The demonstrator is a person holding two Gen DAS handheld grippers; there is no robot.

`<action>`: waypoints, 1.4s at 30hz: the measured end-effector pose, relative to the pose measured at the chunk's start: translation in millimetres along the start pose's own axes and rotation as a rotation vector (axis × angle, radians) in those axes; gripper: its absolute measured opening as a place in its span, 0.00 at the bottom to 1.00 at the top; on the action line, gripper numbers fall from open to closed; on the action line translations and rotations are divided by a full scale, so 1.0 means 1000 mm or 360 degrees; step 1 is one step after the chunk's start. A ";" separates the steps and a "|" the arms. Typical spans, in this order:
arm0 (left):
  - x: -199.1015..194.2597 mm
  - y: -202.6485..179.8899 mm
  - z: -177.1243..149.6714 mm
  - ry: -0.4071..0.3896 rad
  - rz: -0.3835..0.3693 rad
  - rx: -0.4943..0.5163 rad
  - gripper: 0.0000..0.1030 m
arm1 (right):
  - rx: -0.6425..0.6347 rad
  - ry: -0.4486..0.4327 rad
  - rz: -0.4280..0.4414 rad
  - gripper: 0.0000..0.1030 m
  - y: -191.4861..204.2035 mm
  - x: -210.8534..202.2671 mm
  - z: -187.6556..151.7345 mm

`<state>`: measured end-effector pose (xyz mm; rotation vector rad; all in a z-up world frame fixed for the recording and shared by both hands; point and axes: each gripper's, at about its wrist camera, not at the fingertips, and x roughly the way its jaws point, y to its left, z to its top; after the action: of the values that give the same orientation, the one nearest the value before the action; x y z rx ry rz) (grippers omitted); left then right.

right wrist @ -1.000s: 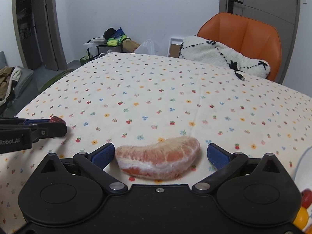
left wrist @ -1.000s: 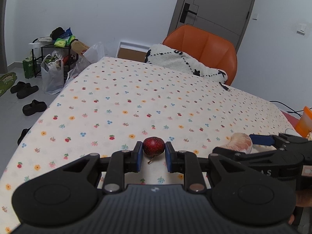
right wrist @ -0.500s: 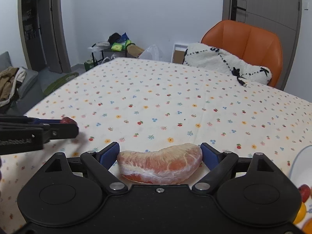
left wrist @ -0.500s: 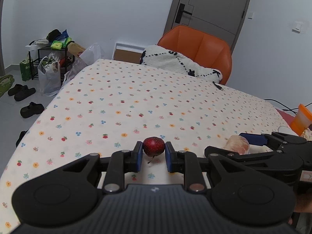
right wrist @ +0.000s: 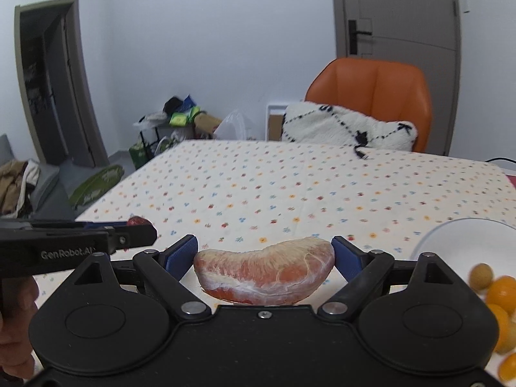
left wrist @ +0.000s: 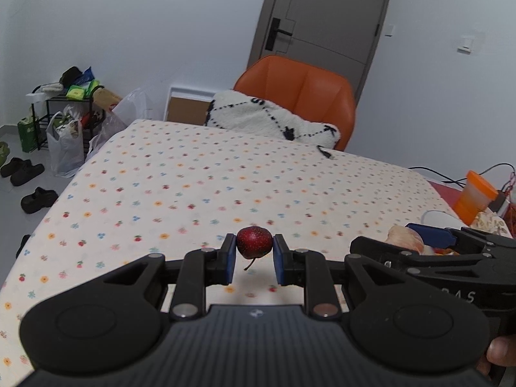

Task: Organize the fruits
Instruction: 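Carry the plum and pomelo segment over the white plate with both grippers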

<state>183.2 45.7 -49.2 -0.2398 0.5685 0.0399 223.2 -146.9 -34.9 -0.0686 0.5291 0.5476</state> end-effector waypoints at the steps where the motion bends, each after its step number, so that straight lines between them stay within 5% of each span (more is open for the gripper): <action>1: -0.001 -0.003 0.000 -0.0005 -0.0009 0.0008 0.22 | 0.0015 -0.0015 -0.0006 0.84 -0.002 -0.005 0.000; 18: -0.016 -0.067 -0.003 -0.0049 -0.0175 0.0122 0.22 | 0.0220 -0.0199 -0.0154 0.84 -0.050 -0.070 -0.018; 42: 0.007 -0.147 -0.018 0.0019 -0.0358 0.0271 0.22 | 0.0382 -0.0249 -0.0471 0.84 -0.133 -0.117 -0.058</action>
<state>194.7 -101.9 -36.2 -0.1372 0.5504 -0.2271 180.1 -328.3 -37.0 0.1223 0.4190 0.1958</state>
